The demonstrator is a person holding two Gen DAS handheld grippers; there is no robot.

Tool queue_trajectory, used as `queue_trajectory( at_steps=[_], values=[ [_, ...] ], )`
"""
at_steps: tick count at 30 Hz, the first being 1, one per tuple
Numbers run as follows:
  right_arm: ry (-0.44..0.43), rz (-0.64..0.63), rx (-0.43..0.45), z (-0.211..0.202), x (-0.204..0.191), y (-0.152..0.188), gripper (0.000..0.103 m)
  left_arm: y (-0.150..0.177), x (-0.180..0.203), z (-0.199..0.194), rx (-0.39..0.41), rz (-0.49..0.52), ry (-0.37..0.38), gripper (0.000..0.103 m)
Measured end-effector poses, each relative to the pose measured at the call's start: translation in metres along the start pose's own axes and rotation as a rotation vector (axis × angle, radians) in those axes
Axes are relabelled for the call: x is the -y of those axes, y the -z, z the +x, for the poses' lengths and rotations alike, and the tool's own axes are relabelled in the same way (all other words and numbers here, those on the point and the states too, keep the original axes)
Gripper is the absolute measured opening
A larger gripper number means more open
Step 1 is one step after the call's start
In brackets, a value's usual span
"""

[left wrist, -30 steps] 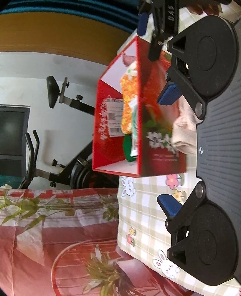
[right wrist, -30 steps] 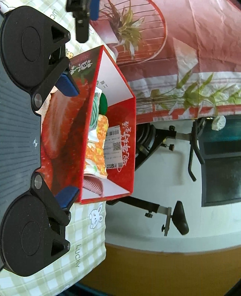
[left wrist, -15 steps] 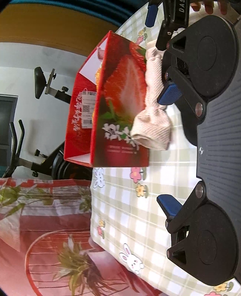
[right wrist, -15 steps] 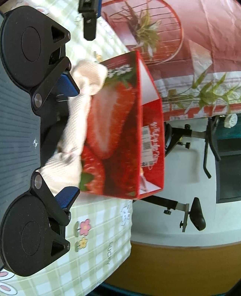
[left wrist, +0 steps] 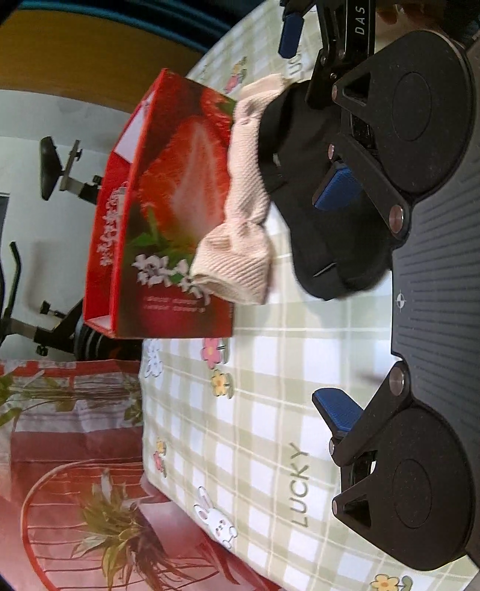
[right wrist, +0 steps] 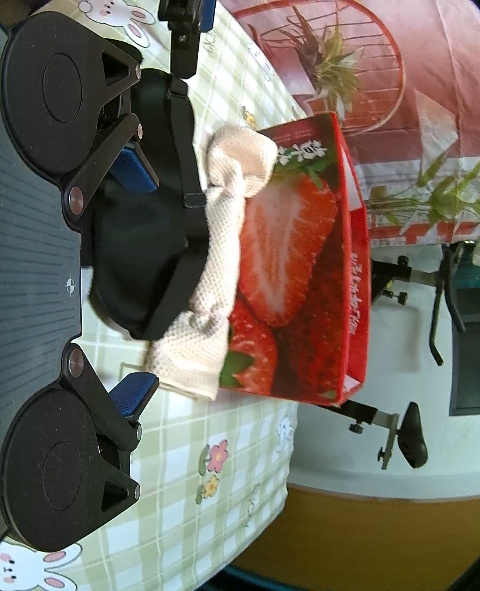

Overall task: Organize soft objects
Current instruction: 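Move both grippers down to the black strap on the table, then close the left gripper on the black strap while the right gripper grasps it too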

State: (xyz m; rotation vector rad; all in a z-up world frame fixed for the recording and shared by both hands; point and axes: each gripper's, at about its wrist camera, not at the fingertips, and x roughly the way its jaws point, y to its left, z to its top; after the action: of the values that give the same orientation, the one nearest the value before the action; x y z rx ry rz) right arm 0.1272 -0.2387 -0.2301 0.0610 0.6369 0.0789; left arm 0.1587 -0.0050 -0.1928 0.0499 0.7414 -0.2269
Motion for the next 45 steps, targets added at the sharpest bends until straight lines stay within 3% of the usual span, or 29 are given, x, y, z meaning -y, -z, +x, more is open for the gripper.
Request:
queue_trajectory(
  at_steps=[6,18,24,45],
  values=[
    [0.004,-0.061,-0.041,0.006,-0.01,0.007,0.103,0.009,0.003,0.009,-0.051,0.002,0.002,0.103],
    [0.027,0.001,-0.073,0.016,0.004,0.004,0.103,0.018,-0.008,0.027,-0.125,-0.048,-0.025,0.103],
    [0.054,0.042,-0.099,0.028,0.017,0.005,0.103,0.019,-0.007,0.03,-0.116,-0.039,-0.039,0.103],
    [0.081,0.026,-0.06,0.029,0.014,0.01,0.103,0.021,-0.003,0.031,-0.086,-0.038,-0.077,0.103]
  ],
)
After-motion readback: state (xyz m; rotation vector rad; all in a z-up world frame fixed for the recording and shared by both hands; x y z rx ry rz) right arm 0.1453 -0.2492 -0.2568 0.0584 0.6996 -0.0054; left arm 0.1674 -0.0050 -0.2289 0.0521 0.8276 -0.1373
